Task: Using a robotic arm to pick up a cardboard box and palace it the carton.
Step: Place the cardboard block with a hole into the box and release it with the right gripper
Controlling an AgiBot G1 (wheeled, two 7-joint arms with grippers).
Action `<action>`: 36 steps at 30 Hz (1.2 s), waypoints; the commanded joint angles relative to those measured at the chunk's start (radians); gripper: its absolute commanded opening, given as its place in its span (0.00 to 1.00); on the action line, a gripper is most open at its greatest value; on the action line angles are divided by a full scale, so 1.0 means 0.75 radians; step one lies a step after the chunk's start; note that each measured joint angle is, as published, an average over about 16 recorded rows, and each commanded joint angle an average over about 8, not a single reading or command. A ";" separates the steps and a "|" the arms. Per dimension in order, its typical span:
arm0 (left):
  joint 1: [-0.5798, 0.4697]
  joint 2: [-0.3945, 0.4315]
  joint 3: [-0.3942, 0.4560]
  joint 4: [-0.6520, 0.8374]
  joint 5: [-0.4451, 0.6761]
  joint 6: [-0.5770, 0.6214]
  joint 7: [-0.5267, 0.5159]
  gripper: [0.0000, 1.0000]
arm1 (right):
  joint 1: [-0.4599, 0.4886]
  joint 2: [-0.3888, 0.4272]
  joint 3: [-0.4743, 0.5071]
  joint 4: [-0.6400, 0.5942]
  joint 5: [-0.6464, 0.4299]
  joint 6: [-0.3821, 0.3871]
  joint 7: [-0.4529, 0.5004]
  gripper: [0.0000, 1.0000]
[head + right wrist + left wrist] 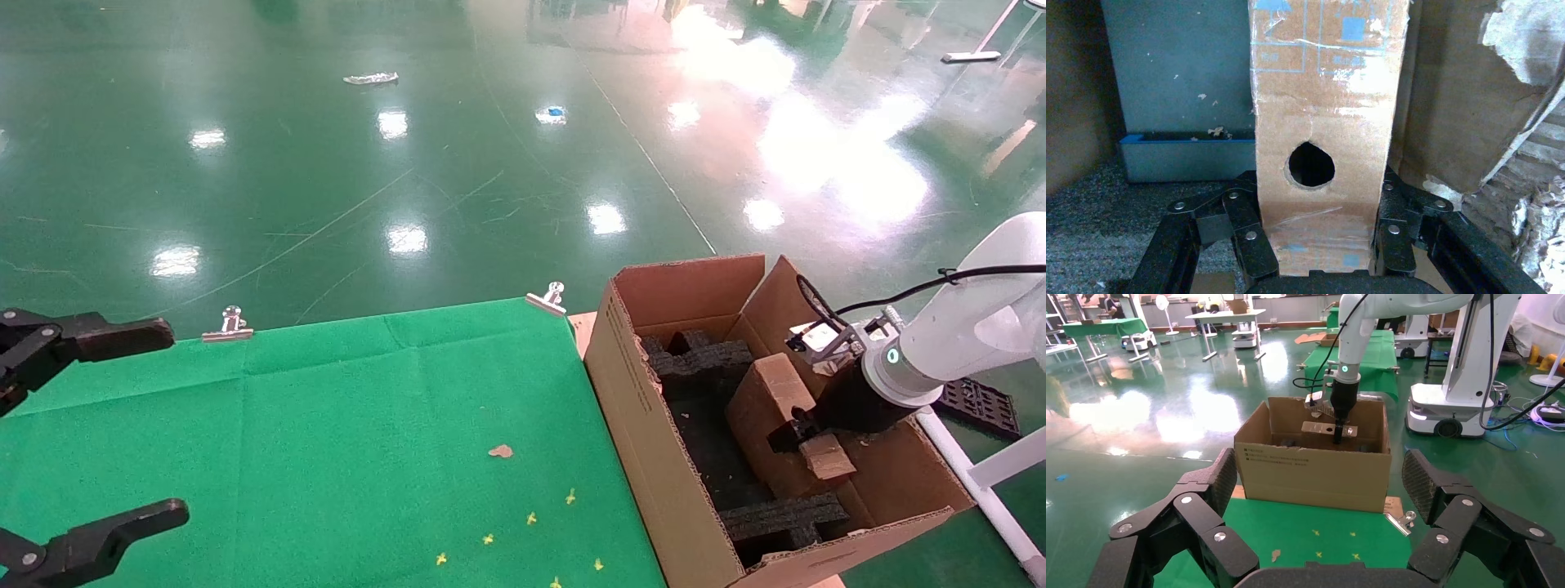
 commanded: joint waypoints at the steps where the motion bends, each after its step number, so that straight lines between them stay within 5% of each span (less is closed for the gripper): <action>1: 0.000 0.000 0.000 0.000 0.000 0.000 0.000 1.00 | -0.001 -0.008 0.002 -0.021 0.003 -0.006 -0.012 1.00; 27: 0.000 -0.001 0.001 0.000 -0.001 -0.001 0.001 1.00 | 0.069 -0.071 -0.013 -0.120 -0.022 -0.028 -0.088 1.00; 36: 0.000 -0.001 0.002 0.000 -0.001 -0.001 0.001 1.00 | 0.244 -0.045 0.015 -0.094 0.013 -0.072 -0.177 1.00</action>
